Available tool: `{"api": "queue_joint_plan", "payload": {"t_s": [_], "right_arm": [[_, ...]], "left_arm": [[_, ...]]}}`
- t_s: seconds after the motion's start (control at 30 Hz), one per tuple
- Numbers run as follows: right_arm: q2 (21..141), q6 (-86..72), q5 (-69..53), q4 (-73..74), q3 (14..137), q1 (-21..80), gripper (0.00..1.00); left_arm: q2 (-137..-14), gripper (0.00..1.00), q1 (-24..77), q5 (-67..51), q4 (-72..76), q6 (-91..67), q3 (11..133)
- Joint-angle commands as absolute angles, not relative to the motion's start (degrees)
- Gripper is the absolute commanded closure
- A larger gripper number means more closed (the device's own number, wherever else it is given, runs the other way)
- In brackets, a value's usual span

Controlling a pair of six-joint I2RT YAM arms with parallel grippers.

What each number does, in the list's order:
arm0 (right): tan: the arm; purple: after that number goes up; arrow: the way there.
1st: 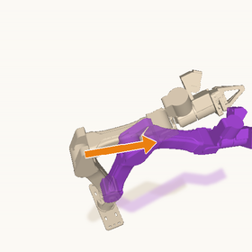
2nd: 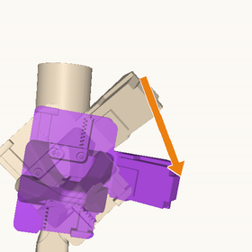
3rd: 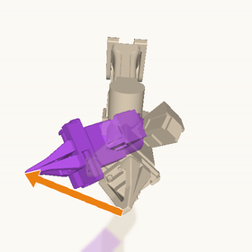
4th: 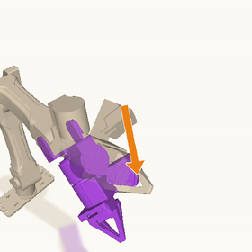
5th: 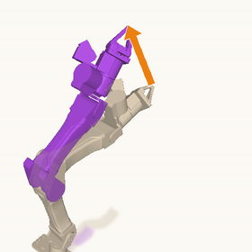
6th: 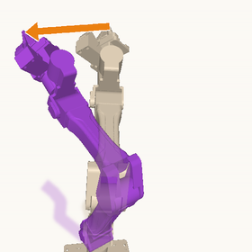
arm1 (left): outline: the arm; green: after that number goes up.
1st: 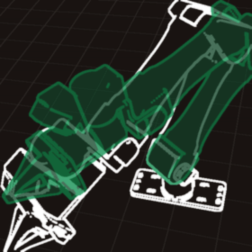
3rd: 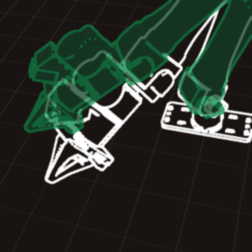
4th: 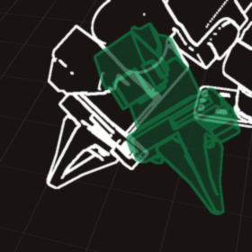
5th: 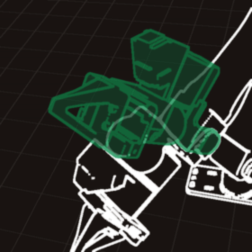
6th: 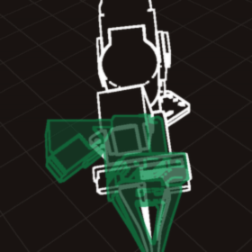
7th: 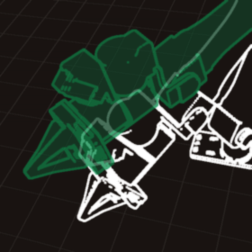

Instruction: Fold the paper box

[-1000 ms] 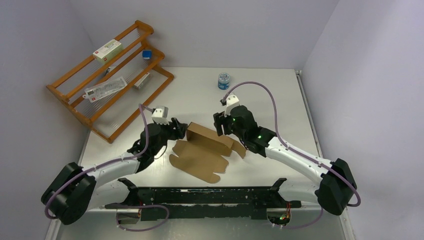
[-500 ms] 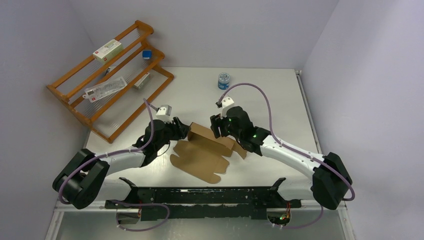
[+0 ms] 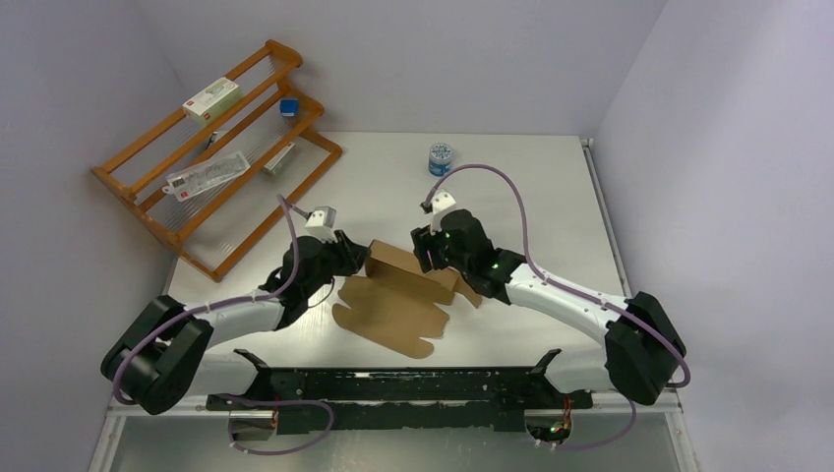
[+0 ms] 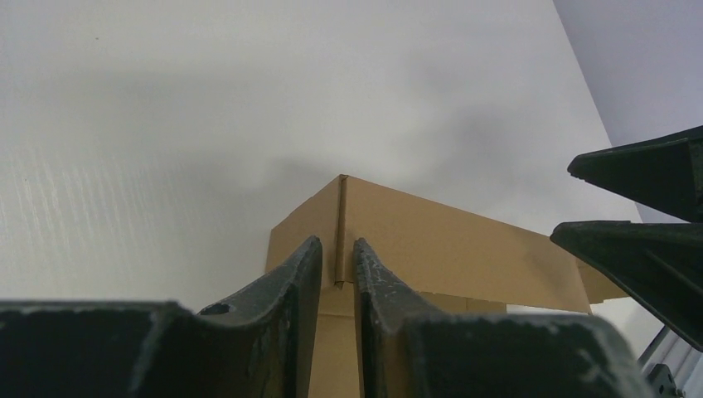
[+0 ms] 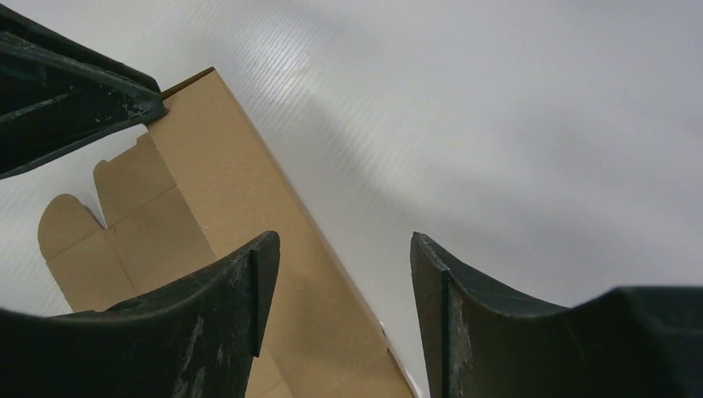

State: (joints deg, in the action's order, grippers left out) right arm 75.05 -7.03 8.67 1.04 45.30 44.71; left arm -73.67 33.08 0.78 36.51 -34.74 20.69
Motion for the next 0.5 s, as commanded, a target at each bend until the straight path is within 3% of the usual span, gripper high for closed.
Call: {"api": "queue_joint_plan", "payload": {"t_s": [0.0, 0.47], "right_arm": [[72.45, -5.91, 10.28, 1.40, 46.96, 44.64, 0.37], [64.15, -11.51, 14.86, 12.91, 45.86, 44.57, 0.36]], "left_arm": [[-71.64, 0.74, 32.43, -0.24, 35.02, -37.76, 19.19], [-62.43, 0.61, 32.52, -0.15, 29.84, -41.79, 15.56]]}}
